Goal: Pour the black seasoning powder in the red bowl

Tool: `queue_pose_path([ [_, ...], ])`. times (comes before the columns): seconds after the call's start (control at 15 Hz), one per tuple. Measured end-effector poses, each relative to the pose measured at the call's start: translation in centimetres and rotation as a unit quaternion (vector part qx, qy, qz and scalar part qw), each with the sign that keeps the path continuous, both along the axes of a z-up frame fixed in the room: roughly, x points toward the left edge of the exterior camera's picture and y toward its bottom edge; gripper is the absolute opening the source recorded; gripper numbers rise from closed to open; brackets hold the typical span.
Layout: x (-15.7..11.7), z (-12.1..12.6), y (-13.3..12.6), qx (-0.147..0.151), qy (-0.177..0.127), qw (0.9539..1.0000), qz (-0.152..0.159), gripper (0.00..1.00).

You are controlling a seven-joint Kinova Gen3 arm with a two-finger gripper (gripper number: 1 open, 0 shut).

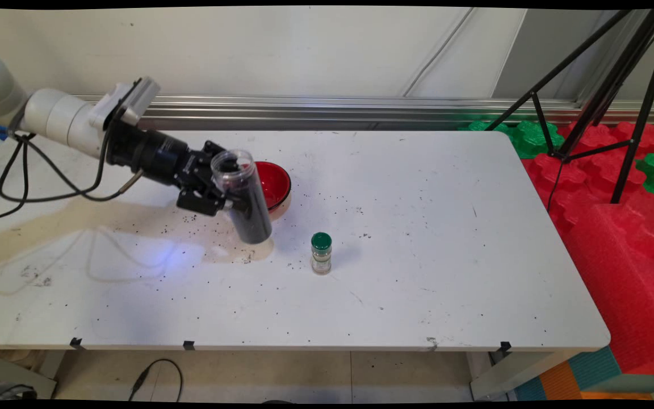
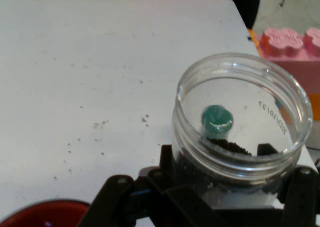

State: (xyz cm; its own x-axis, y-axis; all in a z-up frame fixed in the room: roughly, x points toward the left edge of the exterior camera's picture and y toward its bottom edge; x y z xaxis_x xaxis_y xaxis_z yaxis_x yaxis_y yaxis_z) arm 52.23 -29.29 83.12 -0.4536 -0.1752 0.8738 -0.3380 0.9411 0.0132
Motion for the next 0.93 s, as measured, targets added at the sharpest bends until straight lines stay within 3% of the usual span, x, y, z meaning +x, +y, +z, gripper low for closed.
queue_pose_path([
  [0.93, -1.1, 5.1, -4.4, -0.041, 0.007, 0.9976, 0.056, 0.0],
])
